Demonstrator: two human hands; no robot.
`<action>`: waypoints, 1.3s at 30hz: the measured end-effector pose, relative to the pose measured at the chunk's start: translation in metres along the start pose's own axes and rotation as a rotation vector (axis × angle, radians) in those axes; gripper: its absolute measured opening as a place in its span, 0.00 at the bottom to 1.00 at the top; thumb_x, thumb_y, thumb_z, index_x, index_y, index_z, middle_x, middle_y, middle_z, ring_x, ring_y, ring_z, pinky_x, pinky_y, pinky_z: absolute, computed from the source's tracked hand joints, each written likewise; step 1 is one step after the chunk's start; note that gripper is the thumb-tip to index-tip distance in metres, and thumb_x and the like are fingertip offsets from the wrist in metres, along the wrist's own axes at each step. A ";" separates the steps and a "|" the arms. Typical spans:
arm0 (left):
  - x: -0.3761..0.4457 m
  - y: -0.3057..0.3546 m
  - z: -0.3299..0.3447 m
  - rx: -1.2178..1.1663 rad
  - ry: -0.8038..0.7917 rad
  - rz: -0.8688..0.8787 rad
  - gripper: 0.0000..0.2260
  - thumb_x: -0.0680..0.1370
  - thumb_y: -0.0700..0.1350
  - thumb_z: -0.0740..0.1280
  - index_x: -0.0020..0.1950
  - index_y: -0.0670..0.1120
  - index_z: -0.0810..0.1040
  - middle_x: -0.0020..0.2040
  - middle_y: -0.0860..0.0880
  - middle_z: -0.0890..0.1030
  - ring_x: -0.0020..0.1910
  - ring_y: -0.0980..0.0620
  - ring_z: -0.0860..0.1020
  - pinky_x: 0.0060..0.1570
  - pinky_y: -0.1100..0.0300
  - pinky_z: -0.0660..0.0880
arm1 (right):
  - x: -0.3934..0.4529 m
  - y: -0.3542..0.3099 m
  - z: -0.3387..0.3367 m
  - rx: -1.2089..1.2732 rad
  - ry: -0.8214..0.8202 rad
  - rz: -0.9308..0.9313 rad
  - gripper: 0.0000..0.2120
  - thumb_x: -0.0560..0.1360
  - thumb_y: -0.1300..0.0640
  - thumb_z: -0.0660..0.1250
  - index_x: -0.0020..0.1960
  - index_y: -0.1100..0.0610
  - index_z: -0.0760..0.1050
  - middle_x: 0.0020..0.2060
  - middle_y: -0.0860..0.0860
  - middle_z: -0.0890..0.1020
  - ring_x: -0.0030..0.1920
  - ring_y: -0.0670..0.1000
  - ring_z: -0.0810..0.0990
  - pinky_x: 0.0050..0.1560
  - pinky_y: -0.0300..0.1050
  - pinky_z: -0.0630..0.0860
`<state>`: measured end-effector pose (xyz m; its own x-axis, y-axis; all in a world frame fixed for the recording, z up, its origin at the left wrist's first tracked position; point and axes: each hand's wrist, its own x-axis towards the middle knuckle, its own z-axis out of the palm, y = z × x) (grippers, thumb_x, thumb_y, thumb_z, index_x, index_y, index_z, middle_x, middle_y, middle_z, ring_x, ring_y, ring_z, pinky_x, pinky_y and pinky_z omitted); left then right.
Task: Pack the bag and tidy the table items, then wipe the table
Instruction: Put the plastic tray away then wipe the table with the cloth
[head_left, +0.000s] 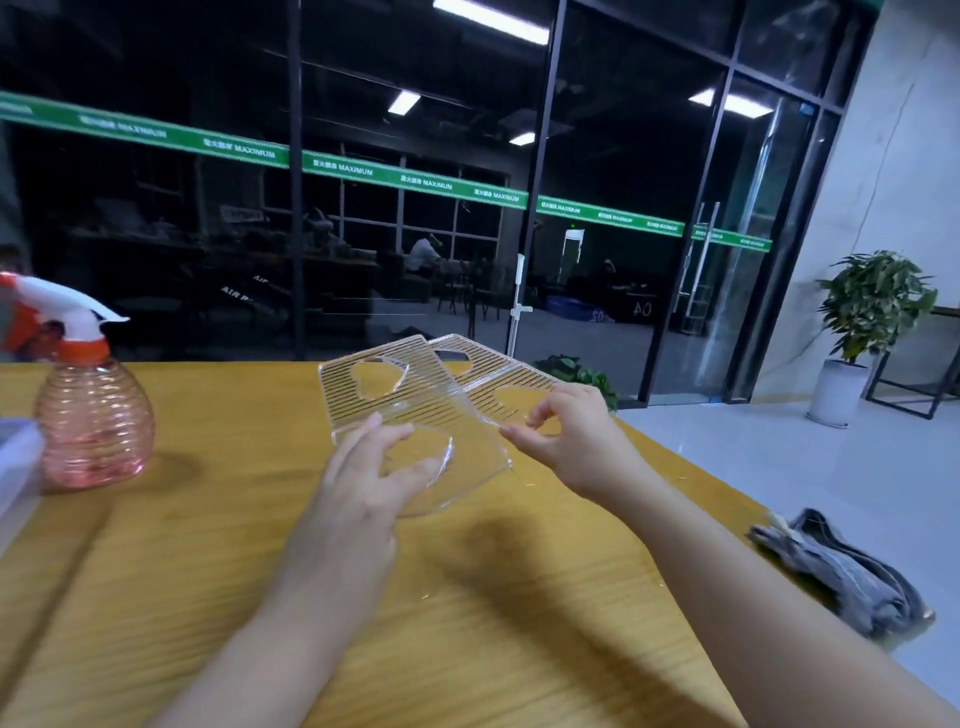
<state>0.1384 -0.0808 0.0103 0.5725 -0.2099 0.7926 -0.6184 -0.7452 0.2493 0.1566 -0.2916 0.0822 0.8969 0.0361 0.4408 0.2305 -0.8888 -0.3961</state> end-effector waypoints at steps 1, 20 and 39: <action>0.001 -0.001 -0.003 0.017 0.023 -0.029 0.37 0.61 0.21 0.55 0.60 0.52 0.77 0.61 0.44 0.76 0.66 0.42 0.68 0.57 0.54 0.65 | 0.001 -0.008 0.003 0.050 0.016 -0.011 0.14 0.72 0.41 0.67 0.39 0.52 0.71 0.47 0.46 0.72 0.62 0.48 0.65 0.58 0.42 0.64; 0.006 -0.024 -0.013 0.044 0.101 -0.221 0.22 0.65 0.27 0.64 0.57 0.42 0.78 0.60 0.45 0.77 0.71 0.41 0.60 0.67 0.60 0.57 | -0.001 -0.052 0.074 0.254 0.139 -0.468 0.22 0.61 0.43 0.75 0.40 0.58 0.72 0.61 0.56 0.73 0.72 0.49 0.55 0.64 0.21 0.40; 0.007 -0.020 -0.025 0.056 0.134 -0.092 0.20 0.66 0.24 0.67 0.52 0.43 0.79 0.60 0.41 0.75 0.70 0.35 0.61 0.63 0.49 0.62 | -0.023 -0.068 0.074 0.504 0.320 -0.577 0.25 0.64 0.43 0.72 0.48 0.58 0.66 0.56 0.52 0.70 0.61 0.42 0.67 0.61 0.27 0.62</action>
<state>0.1413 -0.0513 0.0244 0.5457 -0.0556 0.8361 -0.5340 -0.7920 0.2959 0.1487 -0.1984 0.0391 0.4527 0.2247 0.8629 0.8313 -0.4564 -0.3172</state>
